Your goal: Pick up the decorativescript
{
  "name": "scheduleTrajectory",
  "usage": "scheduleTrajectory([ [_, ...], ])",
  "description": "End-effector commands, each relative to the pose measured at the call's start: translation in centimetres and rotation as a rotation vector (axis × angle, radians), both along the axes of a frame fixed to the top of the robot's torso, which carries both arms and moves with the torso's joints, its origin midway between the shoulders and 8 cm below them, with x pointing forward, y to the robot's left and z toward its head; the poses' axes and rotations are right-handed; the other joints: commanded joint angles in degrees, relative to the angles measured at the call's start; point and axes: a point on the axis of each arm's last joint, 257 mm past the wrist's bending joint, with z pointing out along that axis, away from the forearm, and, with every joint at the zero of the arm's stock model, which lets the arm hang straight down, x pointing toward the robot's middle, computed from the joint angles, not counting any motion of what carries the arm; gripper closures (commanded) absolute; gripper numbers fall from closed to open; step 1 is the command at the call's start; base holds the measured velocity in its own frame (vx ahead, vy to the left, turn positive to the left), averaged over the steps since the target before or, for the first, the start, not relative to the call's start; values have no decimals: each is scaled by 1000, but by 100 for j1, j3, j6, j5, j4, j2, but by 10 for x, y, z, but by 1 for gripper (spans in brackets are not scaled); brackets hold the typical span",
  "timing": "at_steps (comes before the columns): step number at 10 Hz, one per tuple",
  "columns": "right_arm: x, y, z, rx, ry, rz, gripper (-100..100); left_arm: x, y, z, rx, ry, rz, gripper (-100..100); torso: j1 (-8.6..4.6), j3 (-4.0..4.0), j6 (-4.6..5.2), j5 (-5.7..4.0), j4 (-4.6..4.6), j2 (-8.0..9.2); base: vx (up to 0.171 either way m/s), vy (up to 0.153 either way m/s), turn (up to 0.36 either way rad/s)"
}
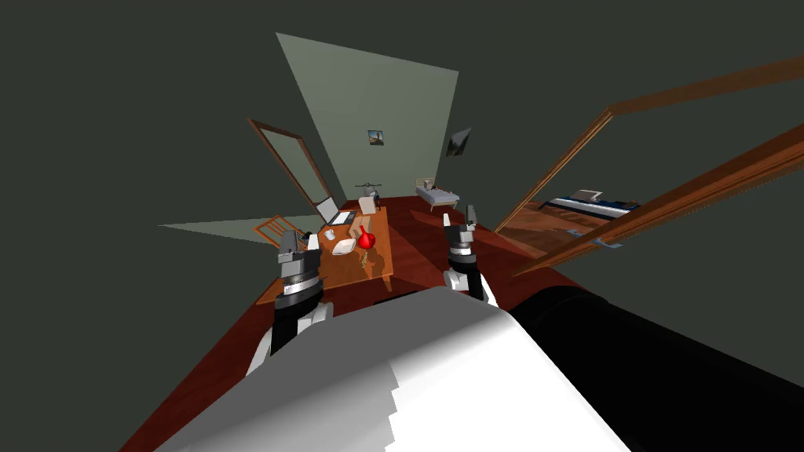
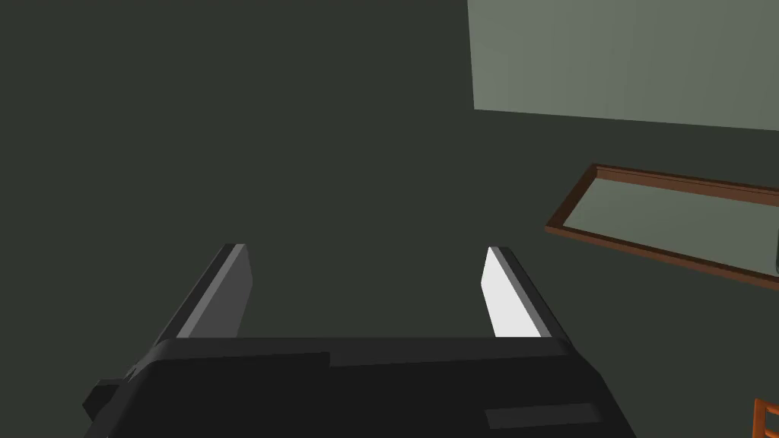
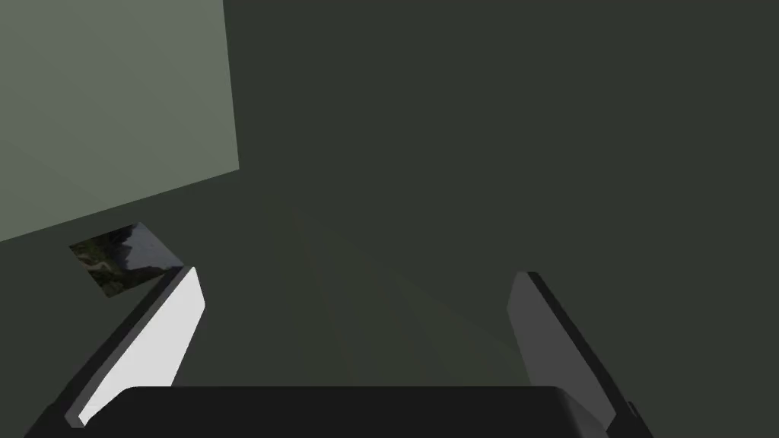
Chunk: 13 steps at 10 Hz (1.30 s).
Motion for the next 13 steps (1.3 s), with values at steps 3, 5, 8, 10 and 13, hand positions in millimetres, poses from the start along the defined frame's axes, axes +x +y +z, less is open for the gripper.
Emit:
scheduleTrajectory([
  [3,0,0,0,0,0,0,0,11,-8,-23,44,59,-52,-100,-5,27,1,-1,10,48,-133,-5,-80],
  [5,0,0,0,0,0,0,0,19,-10,-47,62,118,-74,-100,-2,41,2,0,16,71,-192,-25,-120],
  [8,0,0,0,0,0,0,0,31,-7,-97,93,241,-95,-100,-12,46,2,-3,18,80,-200,-41,-142],
  [10,0,0,0,0,0,0,0,35,-4,-121,105,298,-98,-100,-3,38,-1,-1,16,62,-126,-32,-83],
  [13,0,0,0,0,0,0,0,37,7,-188,152,460,-98,-100,-19,32,2,-4,13,53,-136,-83,-220],
])
